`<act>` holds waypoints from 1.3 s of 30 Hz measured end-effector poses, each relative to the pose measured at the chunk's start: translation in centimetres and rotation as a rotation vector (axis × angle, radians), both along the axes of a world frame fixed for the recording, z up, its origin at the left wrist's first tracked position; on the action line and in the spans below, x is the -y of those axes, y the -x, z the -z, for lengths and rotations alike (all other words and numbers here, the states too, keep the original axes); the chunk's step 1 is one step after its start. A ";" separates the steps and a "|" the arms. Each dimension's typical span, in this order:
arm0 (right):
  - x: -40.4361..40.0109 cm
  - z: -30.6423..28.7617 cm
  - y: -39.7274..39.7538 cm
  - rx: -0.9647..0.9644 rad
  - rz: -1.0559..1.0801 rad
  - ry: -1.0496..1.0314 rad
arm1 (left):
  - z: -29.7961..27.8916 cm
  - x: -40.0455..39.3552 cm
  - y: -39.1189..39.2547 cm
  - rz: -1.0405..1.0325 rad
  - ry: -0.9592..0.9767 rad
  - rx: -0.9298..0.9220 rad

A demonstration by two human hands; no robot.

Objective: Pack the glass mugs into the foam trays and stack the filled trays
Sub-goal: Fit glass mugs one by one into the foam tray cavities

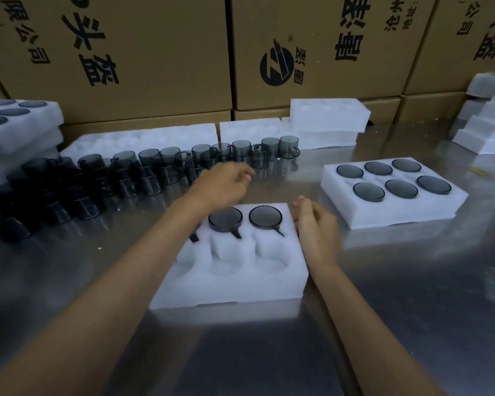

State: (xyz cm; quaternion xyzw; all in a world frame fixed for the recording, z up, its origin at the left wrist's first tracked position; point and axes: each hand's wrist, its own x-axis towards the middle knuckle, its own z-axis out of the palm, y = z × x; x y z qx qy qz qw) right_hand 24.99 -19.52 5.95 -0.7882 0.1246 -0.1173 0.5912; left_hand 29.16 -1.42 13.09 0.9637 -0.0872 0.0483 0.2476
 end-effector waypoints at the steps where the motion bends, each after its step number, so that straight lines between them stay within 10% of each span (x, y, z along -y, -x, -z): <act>1: 0.0 0.0 0.0 0.014 0.019 0.035 | -0.4 -0.3 -1.7 -0.030 -0.023 0.016; 15: 0.1 0.6 -0.9 0.026 0.003 0.201 | 3.4 -0.1 -11.5 -0.213 -0.132 0.012; 24: 0.4 0.1 -0.5 -0.043 -0.104 0.207 | -2.8 -2.0 -2.1 -0.079 0.233 0.187; 32: 3.4 -4.7 2.8 0.048 -0.420 -0.379 | -1.9 0.5 9.8 0.236 0.425 0.083; 39: 2.0 -4.5 6.1 0.131 -0.449 -0.253 | 1.3 0.9 12.4 0.199 0.465 0.135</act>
